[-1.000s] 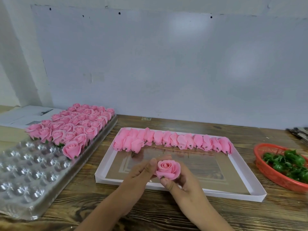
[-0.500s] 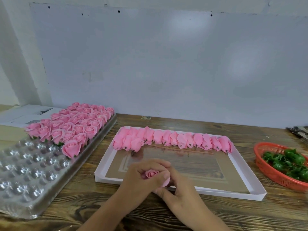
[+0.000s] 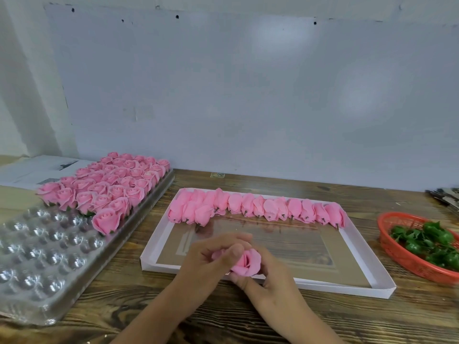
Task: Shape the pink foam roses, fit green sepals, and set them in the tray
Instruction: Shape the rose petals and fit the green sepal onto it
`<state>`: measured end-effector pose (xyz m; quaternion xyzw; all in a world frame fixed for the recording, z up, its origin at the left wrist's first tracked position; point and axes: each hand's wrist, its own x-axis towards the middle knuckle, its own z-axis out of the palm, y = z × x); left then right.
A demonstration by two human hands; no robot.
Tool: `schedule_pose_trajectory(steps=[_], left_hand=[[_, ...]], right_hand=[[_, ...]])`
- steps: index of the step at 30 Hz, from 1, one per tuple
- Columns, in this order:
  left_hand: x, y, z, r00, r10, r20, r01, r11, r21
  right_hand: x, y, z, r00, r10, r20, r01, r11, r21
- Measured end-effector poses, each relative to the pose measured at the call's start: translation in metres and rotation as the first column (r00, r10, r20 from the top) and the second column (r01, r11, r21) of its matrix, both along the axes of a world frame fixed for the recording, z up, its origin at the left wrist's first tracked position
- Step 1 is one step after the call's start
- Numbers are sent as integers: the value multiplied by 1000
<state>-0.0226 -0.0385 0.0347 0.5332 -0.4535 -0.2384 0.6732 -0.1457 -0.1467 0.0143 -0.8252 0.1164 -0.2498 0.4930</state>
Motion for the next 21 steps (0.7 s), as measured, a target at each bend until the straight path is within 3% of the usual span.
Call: schedule_pose_trajectory(steps=[8, 16, 21], left_hand=[[1, 0, 0, 990, -108, 88, 96, 986, 133], [2, 0, -2, 999, -19, -49, 22, 998, 63], [4, -3, -5, 991, 10, -131, 0, 997, 76]], right_hand=[[-3, 5, 13, 996, 17, 89, -22, 998, 59], [-2, 3, 5, 999, -23, 29, 19, 991, 134], [-1, 1, 0, 992, -77, 96, 55, 975, 215]])
